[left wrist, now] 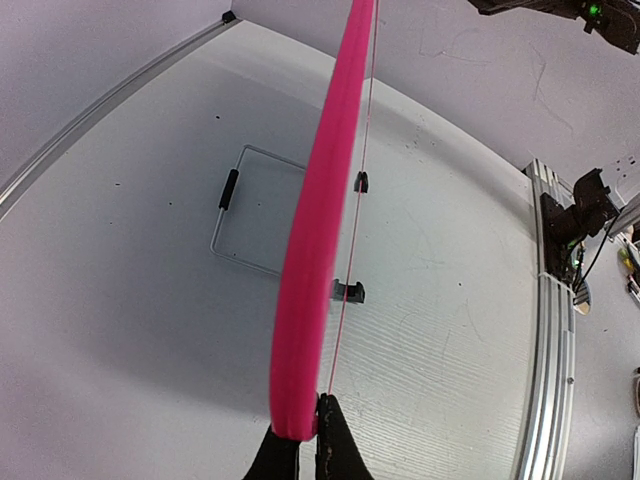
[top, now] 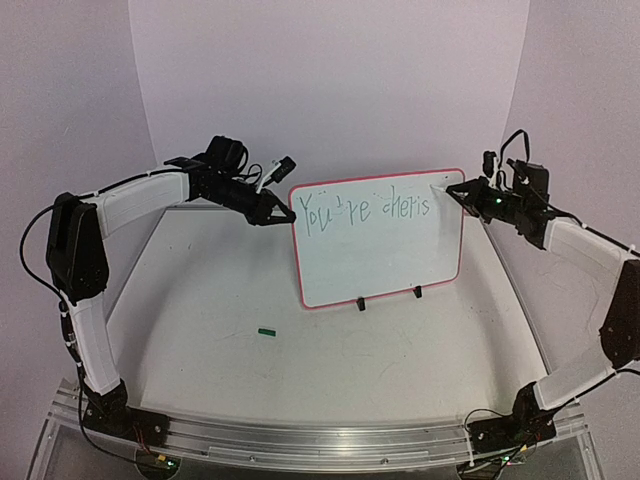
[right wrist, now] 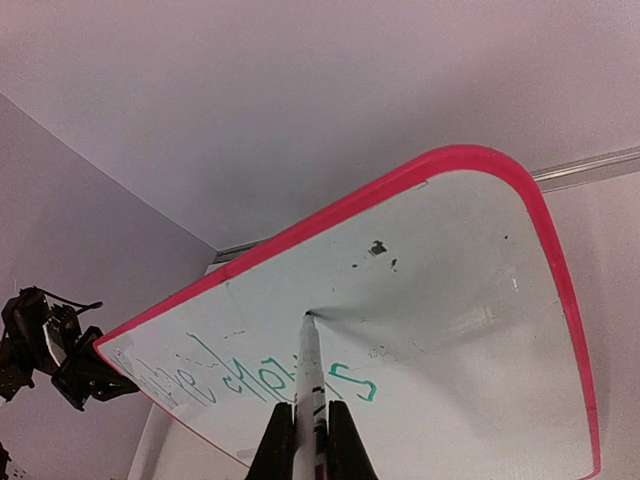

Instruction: Write a sentence on the whiteboard

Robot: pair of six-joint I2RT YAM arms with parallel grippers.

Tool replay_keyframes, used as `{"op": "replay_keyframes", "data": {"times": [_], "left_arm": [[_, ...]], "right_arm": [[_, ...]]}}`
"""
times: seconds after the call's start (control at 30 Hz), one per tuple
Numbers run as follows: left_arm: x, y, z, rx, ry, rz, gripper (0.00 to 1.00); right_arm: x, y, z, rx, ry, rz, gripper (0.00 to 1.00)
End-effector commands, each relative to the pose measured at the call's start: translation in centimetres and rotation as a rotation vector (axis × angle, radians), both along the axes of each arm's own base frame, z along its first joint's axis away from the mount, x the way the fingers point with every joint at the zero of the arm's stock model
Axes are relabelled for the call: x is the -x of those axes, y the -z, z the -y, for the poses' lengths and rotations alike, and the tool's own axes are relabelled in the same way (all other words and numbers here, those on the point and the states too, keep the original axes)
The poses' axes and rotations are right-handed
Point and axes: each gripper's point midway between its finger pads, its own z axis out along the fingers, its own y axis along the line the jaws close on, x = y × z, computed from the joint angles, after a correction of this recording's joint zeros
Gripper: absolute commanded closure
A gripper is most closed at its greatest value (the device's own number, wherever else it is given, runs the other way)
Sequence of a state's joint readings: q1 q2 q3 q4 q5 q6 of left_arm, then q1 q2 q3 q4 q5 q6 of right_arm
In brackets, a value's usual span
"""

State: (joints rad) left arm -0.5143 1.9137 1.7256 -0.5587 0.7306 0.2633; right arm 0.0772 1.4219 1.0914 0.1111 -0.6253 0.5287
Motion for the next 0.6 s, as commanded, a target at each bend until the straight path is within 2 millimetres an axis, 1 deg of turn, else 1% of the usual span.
{"op": "replay_keyframes", "data": {"times": [0.0,0.17,0.57], "left_arm": [[0.6,1.7,-0.5,-0.068,-0.002,-0.006,1.0],[0.5,1.8,-0.4,-0.069,-0.001,-0.006,1.0],[0.5,1.7,-0.4,-0.068,0.0,-0.003,1.0]], "right_arm": [[-1.2,-1.7,0.3,0.014,0.021,0.053,1.0],[-1.1,-0.3,0.7,0.023,0.043,0.026,1.0],[0.8,3.5,0.9,0.023,0.051,-0.057,1.0]]}}
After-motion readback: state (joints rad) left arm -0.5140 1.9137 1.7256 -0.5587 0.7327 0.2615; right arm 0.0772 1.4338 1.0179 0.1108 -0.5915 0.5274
